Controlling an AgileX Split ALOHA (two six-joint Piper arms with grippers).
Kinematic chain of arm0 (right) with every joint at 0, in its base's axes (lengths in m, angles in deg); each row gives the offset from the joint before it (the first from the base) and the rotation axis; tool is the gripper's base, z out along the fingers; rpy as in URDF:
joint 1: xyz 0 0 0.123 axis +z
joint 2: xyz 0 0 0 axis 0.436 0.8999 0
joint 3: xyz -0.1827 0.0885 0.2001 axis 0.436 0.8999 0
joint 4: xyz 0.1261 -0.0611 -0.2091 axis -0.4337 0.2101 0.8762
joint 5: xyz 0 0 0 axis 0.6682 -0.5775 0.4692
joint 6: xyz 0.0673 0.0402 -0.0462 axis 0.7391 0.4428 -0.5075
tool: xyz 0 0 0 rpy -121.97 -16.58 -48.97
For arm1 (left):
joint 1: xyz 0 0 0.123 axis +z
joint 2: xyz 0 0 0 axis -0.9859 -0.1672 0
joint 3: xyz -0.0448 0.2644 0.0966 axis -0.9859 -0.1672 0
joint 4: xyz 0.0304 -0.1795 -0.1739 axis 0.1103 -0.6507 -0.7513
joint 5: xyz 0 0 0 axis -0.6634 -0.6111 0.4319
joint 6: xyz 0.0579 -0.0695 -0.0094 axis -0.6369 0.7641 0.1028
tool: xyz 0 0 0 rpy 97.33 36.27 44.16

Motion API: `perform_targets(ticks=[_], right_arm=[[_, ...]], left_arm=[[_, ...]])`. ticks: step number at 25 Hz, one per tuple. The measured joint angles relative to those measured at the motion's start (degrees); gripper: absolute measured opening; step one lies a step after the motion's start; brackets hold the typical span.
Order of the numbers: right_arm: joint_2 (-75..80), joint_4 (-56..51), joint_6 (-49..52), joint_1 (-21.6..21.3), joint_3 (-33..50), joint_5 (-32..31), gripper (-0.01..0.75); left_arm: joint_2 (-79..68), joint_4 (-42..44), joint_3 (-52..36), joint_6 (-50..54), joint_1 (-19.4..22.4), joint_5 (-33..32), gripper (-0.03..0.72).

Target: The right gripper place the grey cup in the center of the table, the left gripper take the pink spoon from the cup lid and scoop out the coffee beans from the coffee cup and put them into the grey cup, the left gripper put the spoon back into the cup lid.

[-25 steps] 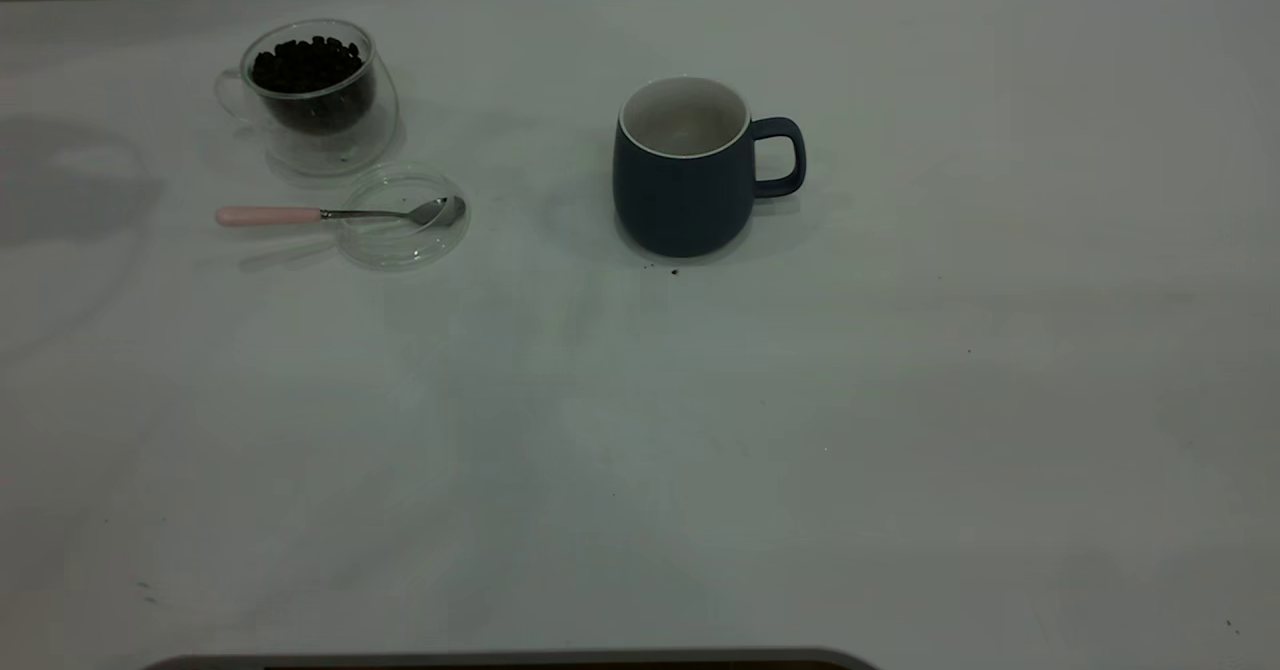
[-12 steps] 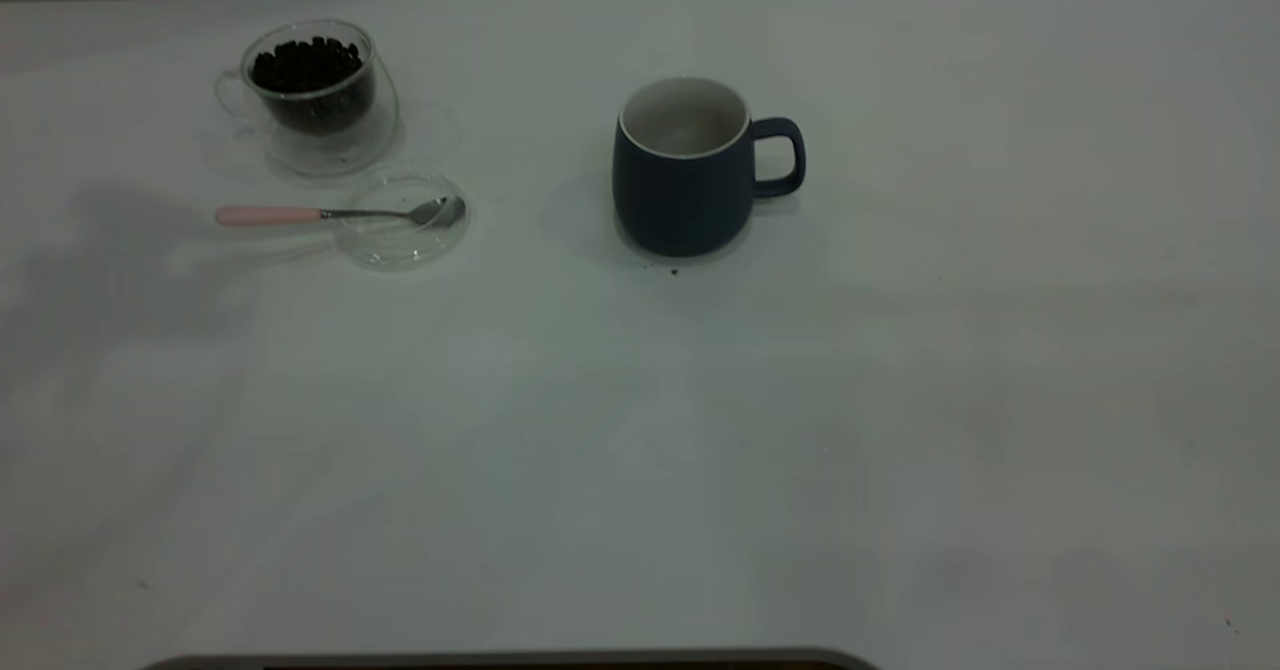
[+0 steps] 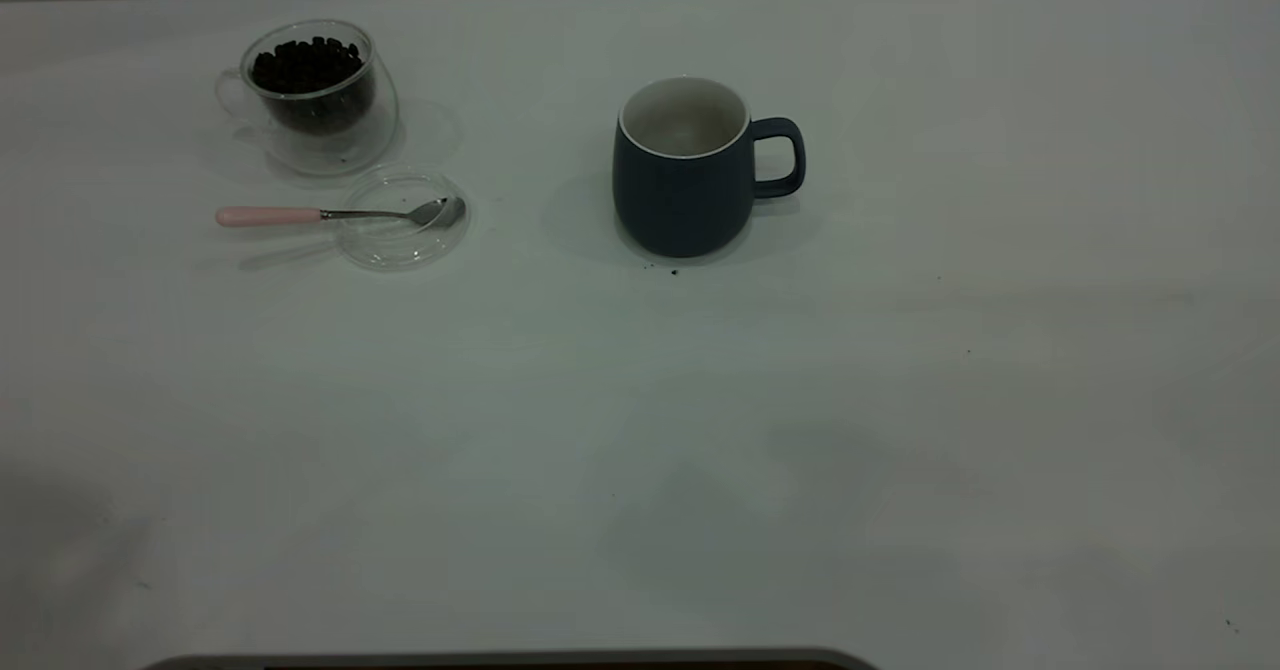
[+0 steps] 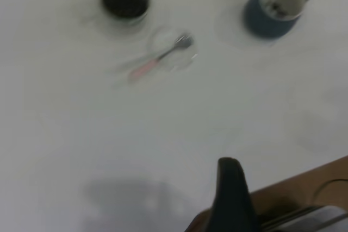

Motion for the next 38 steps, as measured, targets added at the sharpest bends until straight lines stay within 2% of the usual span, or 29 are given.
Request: perform_targets(ticks=[8, 16, 23, 38], right_arm=[[0.0, 0.0, 0.0, 0.0, 0.0, 0.0, 0.591], [0.0, 0.0, 0.0, 0.0, 0.0, 0.0, 0.591], [0.0, 0.0, 0.0, 0.0, 0.0, 0.0, 0.591], [0.0, 0.0, 0.0, 0.0, 0.0, 0.0, 0.591]], left_arm=[[20.7, 8.8, -19.9, 7.8, -2.8, 0.0, 0.59], [37.7, 9.8, -34.3, 11.3, -3.0, 0.3, 0.59], [42.6, 14.6, -37.1, 14.6, -3.0, 0.7, 0.59], [42.6, 14.9, -38.1, 15.8, -3.0, 2.1, 0.588]])
